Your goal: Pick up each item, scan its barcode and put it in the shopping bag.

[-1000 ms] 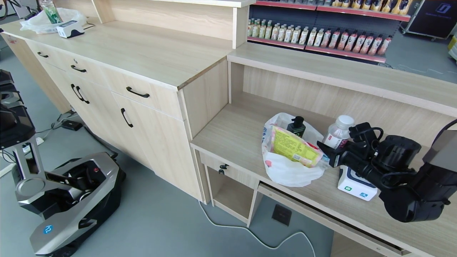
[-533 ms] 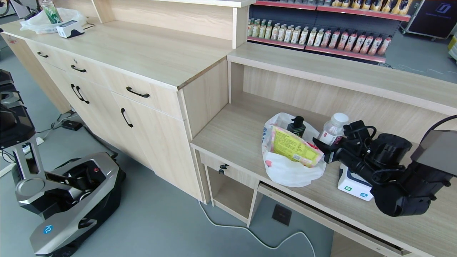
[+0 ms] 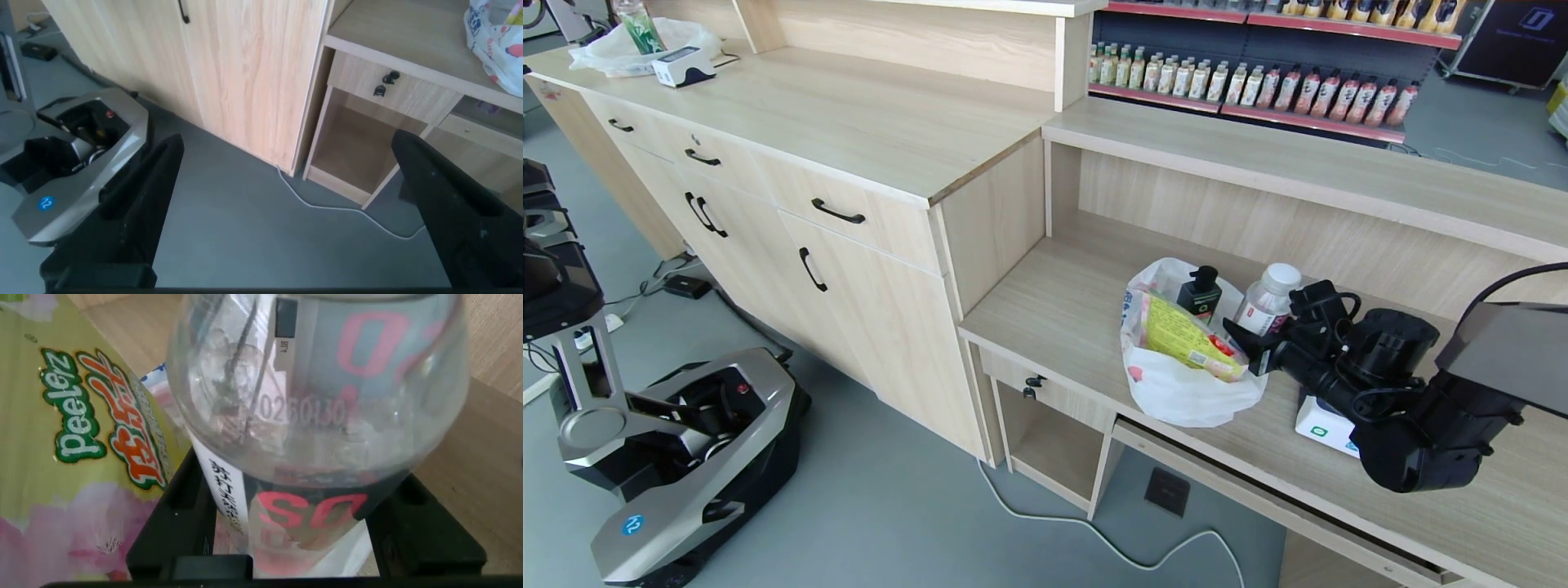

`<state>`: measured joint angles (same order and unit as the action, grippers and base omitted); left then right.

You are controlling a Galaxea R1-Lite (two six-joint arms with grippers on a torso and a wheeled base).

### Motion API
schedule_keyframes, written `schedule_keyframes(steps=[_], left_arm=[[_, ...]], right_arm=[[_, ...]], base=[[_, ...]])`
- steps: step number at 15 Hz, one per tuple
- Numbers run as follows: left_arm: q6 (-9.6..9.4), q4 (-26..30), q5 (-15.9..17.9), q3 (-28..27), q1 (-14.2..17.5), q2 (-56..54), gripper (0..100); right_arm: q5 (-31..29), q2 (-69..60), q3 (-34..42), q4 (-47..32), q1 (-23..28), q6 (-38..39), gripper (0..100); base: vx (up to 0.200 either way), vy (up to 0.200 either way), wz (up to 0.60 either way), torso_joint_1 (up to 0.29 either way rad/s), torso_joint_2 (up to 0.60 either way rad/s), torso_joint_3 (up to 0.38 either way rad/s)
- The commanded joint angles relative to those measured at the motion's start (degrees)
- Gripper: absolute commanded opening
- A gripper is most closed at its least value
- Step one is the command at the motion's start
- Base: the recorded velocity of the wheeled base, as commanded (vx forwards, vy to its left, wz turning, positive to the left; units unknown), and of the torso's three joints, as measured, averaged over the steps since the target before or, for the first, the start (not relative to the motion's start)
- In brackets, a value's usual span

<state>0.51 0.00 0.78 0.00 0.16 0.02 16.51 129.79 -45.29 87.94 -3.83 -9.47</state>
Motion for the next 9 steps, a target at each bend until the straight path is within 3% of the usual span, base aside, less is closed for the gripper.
schedule_keyframes(steps=[1,9], left_arm=[[0.02,0.0,0.01,0.0,0.02,-0.02,100],[0.02,0.0,0.01,0.0,0.02,-0.02,100]], right_arm=[[0.02,1.08,-0.5,0.04,-0.3,-0.28,0],[-0.07,2.31,0.2,-0.05,-0.3,-0.64,0]], base=[[0.0,0.0,0.0,0.0,0.0,0.0],[0.0,0.0,0.0,0.0,0.0,0.0]])
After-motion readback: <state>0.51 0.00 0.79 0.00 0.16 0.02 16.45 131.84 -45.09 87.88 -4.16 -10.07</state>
